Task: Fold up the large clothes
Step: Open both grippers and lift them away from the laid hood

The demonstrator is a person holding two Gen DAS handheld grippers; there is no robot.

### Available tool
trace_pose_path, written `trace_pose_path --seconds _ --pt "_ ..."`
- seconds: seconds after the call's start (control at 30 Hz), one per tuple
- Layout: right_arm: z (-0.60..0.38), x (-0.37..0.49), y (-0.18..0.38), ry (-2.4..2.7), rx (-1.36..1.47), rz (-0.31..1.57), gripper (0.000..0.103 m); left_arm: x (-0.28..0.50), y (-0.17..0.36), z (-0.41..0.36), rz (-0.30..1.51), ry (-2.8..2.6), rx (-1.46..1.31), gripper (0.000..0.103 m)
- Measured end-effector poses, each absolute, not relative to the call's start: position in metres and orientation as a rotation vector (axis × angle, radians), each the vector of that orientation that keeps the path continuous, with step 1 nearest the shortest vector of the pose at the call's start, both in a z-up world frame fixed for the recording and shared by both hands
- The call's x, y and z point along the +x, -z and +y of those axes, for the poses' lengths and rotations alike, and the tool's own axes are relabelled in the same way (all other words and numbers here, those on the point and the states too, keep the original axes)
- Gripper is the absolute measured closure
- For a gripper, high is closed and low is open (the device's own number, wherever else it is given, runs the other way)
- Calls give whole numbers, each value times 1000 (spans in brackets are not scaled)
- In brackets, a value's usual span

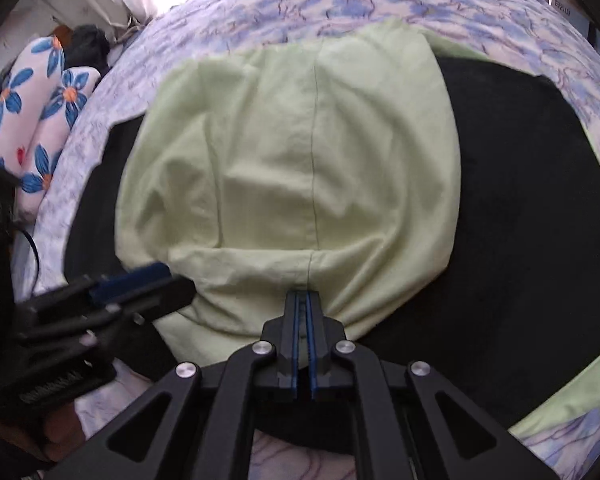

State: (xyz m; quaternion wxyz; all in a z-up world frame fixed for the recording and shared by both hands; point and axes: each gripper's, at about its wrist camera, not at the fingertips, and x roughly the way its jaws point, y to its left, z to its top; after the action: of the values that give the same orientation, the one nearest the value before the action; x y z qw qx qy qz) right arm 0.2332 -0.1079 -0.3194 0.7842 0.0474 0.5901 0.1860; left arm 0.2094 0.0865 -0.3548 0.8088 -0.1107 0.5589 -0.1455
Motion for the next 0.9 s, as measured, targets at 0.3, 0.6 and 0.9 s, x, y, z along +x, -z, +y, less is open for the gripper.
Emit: trace_pose_path --seconds 0.3,0.6,0.9 --pt "-111 239 323 -400 159 1314 99 215 355 83 1203 290 -258 65" --pt "-120 225 306 -370 231 1319 99 200 332 85 1217 306 -268 50" --pt "-109 184 275 -391 200 1287 99 167 305 90 1227 360 -291 50"
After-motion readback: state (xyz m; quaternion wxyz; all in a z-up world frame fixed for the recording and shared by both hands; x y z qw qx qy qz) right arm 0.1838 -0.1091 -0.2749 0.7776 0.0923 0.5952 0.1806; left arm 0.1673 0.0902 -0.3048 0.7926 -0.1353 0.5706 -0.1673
